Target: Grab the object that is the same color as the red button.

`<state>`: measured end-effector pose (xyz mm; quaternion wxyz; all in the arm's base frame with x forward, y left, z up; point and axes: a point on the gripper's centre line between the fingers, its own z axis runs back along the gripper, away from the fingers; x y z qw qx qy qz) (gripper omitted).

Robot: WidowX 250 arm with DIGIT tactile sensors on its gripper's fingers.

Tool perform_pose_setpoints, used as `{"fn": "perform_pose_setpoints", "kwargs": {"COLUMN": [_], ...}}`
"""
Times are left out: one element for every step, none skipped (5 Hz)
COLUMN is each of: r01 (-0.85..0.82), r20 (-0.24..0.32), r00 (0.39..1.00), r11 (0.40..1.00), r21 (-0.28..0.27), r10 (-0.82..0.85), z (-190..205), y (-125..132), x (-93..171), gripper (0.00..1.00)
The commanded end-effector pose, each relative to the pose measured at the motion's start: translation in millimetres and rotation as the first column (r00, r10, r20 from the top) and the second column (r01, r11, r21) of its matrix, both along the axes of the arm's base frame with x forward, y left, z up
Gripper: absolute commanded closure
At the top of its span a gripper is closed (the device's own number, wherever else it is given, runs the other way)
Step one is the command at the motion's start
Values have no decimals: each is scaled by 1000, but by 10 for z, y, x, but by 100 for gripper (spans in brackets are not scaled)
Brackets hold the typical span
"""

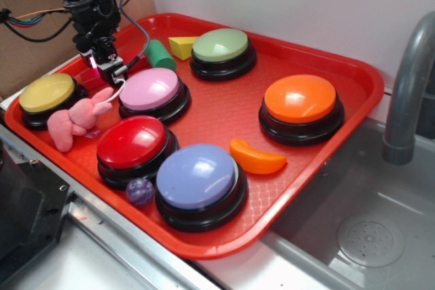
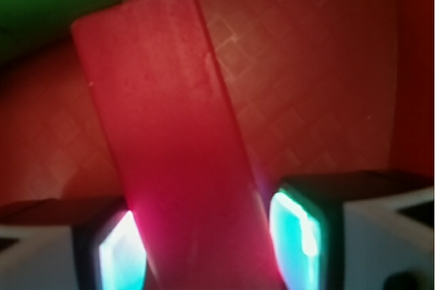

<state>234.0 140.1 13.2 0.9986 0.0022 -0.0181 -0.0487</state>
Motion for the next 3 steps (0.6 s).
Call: {"fn": "perform_pose_setpoints", "kwargs": {"r01": [-31, -72, -111], "r20": [21, 28, 20], "r00": [999, 997, 994], "r11": [999, 997, 994], "r21": [18, -6, -7], "r10": [30, 73, 111], "z": [212, 478, 717], "y": [-34, -154, -314], "x": [93, 103, 116], "gripper": [100, 100, 100]}}
